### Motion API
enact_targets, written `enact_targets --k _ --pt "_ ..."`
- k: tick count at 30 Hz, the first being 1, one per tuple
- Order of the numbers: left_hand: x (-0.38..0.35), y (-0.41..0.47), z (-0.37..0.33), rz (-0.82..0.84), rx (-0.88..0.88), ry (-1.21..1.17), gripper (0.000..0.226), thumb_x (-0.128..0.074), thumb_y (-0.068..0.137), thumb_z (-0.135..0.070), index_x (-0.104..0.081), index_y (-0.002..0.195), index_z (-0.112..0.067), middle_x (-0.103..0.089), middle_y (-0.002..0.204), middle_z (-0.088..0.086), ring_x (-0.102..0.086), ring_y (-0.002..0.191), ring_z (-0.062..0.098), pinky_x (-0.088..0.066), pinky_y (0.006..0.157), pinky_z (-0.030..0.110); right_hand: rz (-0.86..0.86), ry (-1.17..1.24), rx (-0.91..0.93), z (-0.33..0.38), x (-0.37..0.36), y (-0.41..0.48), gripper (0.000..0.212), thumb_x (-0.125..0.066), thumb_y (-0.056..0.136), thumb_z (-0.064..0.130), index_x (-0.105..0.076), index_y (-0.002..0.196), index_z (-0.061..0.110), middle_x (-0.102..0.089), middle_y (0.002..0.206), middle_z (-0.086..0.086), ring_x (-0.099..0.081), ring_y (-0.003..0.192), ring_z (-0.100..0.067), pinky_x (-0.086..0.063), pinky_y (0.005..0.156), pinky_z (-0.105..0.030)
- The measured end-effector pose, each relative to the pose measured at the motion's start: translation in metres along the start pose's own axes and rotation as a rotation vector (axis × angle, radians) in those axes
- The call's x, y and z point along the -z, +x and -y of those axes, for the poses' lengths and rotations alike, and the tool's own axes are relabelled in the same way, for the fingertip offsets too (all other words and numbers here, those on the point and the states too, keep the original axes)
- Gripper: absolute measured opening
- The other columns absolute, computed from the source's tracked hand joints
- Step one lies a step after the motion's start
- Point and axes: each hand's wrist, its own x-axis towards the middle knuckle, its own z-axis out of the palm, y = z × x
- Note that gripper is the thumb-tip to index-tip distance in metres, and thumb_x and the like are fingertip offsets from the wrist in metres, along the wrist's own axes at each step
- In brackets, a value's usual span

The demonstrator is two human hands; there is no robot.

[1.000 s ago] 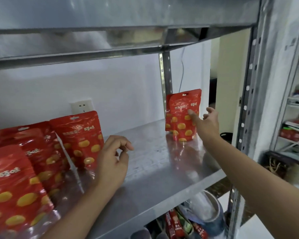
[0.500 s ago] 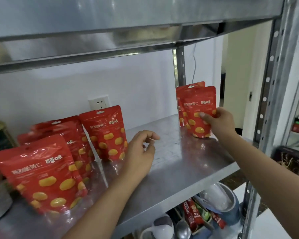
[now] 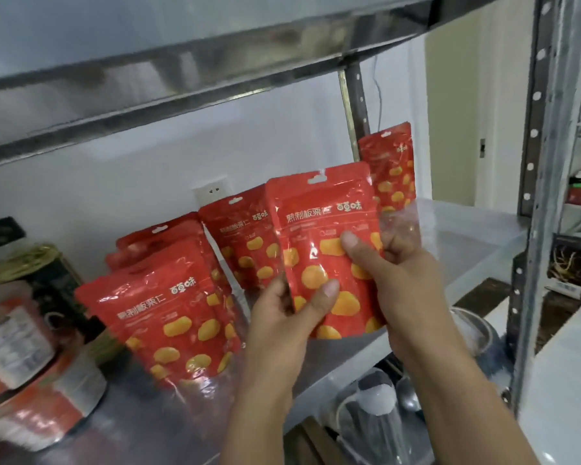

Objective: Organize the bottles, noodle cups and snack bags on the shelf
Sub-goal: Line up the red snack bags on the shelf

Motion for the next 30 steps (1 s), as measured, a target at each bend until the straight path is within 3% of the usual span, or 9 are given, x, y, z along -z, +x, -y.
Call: enact_targets --k 5,9,12,17,22,24,26,30 --pt "0.005 -0.013 0.005 -0.069 -0.031 -0.026 0.036 -0.077 0.077 -0.02 -0.073 0.112 -0.018 -0.078 0.102 0.002 -0.075 0.095 0.022 -0.061 0.076 0.033 0.189 -0.027 -0.086 -0.005 0.004 -0.019 0.038 -0.077 0.079 0.032 -0.069 0.112 0.016 -0.078 0.101 -0.002 -0.076 0.091 -0.024 -0.059 0.082 -0.043" --pt "-0.001 -0.006 0.001 -0.199 -0.101 0.002 0.032 -0.078 0.075 -0.023 -0.076 0.106 -0.015 -0.079 0.099 0.003 -0.075 0.093 0.023 -0.06 0.083 0.042 0.315 -0.022 -0.146 -0.009 0.011 -0.016 0.043 -0.078 0.078 0.027 -0.069 0.116 0.012 -0.077 0.106 -0.007 -0.074 0.099 -0.028 -0.055 0.095 -0.048" --pt "-0.017 -0.001 -0.001 -0.256 -0.087 -0.026 0.028 -0.08 0.076 -0.014 -0.075 0.103 -0.01 -0.078 0.097 0.008 -0.075 0.092 0.028 -0.061 0.083 0.045 0.27 0.037 -0.138 -0.008 0.02 -0.01 0.031 -0.076 0.08 0.018 -0.072 0.108 0.006 -0.077 0.101 -0.013 -0.075 0.094 -0.033 -0.056 0.091 -0.052" --pt "-0.048 -0.004 0.004 -0.292 -0.093 -0.024 0.023 -0.079 0.079 -0.007 -0.074 0.1 -0.014 -0.079 0.092 0.003 -0.076 0.085 0.022 -0.061 0.069 0.027 0.26 0.08 -0.106 -0.007 0.046 0.003 0.035 -0.08 0.069 0.017 -0.075 0.101 0.004 -0.077 0.096 -0.017 -0.074 0.09 -0.038 -0.057 0.087 -0.052" --pt "-0.062 -0.015 0.0 -0.232 -0.087 0.122 0.031 -0.079 0.079 -0.024 -0.069 0.109 -0.025 -0.078 0.1 -0.006 -0.075 0.091 0.011 -0.06 0.073 0.026 0.297 0.116 -0.126 -0.008 0.066 0.002 0.036 -0.078 0.069 0.019 -0.074 0.103 0.006 -0.077 0.097 -0.015 -0.075 0.091 -0.035 -0.059 0.083 -0.046" --pt "-0.058 -0.014 -0.012 -0.165 -0.077 0.105 0.042 -0.078 0.075 -0.035 -0.067 0.115 -0.029 -0.076 0.109 -0.008 -0.073 0.099 0.01 -0.06 0.079 0.029 0.347 0.124 -0.15 -0.009 0.073 0.0 0.035 -0.078 0.072 0.018 -0.074 0.104 0.007 -0.076 0.1 -0.017 -0.074 0.093 -0.037 -0.057 0.086 -0.049" --pt "-0.057 -0.009 -0.024 -0.166 -0.059 -0.012 0.044 -0.076 0.077 -0.036 -0.068 0.118 -0.021 -0.076 0.111 -0.001 -0.074 0.101 0.019 -0.06 0.084 0.039 0.397 0.106 -0.167 -0.007 0.076 -0.001 0.038 -0.08 0.071 0.021 -0.073 0.106 0.007 -0.076 0.102 -0.018 -0.074 0.094 -0.037 -0.056 0.089 -0.051" --pt "-0.066 0.002 -0.032 -0.283 -0.115 -0.025 0.022 -0.075 0.086 -0.02 -0.073 0.106 -0.011 -0.078 0.099 0.007 -0.076 0.091 0.026 -0.06 0.083 0.045 0.454 0.053 -0.145 0.003 0.073 -0.005 0.04 -0.075 0.075 0.032 -0.072 0.109 0.011 -0.077 0.102 -0.012 -0.075 0.093 -0.031 -0.059 0.083 -0.043"
